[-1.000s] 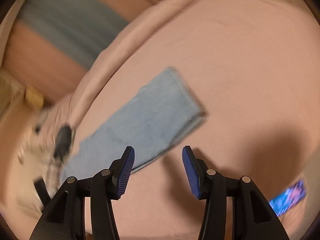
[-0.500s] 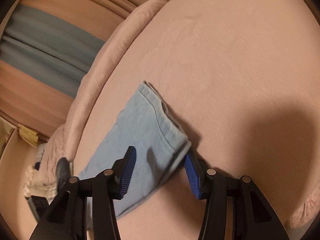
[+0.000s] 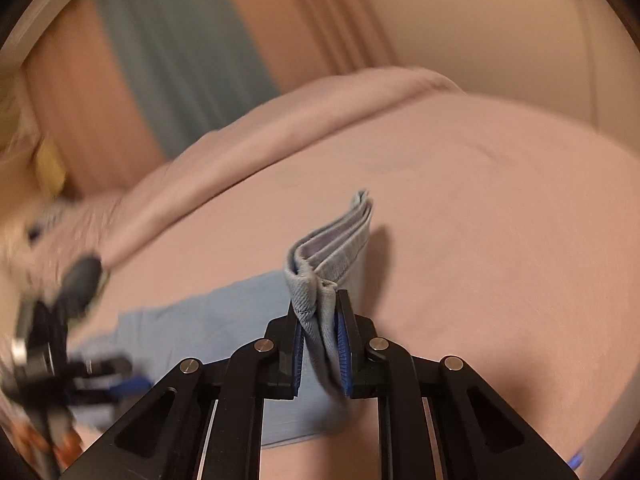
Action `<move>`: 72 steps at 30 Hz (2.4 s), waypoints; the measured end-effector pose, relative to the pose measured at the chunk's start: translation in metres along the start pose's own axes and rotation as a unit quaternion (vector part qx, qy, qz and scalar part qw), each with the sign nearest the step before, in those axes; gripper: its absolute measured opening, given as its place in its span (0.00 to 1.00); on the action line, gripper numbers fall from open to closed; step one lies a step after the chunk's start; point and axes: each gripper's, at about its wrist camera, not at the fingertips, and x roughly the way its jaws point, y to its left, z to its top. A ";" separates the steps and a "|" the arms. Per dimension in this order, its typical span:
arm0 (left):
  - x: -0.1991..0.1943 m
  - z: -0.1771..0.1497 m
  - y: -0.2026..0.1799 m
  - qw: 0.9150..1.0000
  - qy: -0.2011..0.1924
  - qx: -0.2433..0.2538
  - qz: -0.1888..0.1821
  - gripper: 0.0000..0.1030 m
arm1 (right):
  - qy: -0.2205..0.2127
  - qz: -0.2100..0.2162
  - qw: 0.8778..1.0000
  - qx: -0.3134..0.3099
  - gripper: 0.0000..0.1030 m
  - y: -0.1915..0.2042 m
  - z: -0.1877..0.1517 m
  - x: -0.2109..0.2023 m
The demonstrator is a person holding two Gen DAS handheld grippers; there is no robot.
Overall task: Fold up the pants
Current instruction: 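Grasp the cuff ends with the right gripper and lift toward the waistband, then lay the cuffs over the waistband with the right gripper and release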
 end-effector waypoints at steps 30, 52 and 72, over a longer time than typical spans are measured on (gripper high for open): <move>0.051 0.038 -0.043 0.999 0.026 0.015 -0.028 0.10 | 0.030 0.048 0.987 -0.147 0.16 0.088 -0.037 0.008; -0.049 0.036 0.014 0.998 -0.048 0.025 0.035 0.10 | 0.039 0.134 0.961 -0.239 0.16 0.182 -0.066 0.004; -0.062 0.039 0.082 0.988 -0.042 -0.010 0.146 0.21 | 0.135 0.177 0.935 -0.275 0.29 0.216 -0.096 0.045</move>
